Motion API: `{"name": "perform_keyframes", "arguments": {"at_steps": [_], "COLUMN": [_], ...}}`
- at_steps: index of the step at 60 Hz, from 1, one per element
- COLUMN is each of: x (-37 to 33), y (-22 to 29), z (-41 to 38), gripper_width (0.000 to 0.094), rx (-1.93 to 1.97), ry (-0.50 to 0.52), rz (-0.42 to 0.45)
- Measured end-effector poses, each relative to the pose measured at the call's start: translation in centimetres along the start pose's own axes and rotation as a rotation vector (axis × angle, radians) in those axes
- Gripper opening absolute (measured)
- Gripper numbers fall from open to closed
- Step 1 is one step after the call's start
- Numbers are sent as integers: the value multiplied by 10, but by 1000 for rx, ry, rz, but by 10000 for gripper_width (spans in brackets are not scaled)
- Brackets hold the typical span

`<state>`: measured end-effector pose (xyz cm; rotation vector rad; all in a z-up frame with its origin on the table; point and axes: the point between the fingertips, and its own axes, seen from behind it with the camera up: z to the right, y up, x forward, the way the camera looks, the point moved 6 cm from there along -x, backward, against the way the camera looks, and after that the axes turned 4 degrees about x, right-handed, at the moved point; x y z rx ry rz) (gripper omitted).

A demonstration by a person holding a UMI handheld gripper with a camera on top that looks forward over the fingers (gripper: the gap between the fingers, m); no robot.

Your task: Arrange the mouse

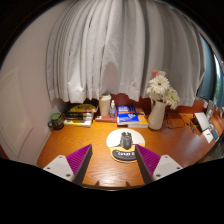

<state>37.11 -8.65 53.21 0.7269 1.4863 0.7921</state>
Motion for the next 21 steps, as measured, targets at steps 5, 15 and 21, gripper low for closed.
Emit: {"name": "perform_keyframes", "arguments": {"at_steps": [5, 15, 21], "x": [-8, -14, -17], "y": [-6, -13, -15], "z": [-6, -16, -18], "gripper_width": [857, 857, 857], "rx": [-15, -23, -20], "ry": [11, 20, 22], "rz": [-4, -9, -9]}}
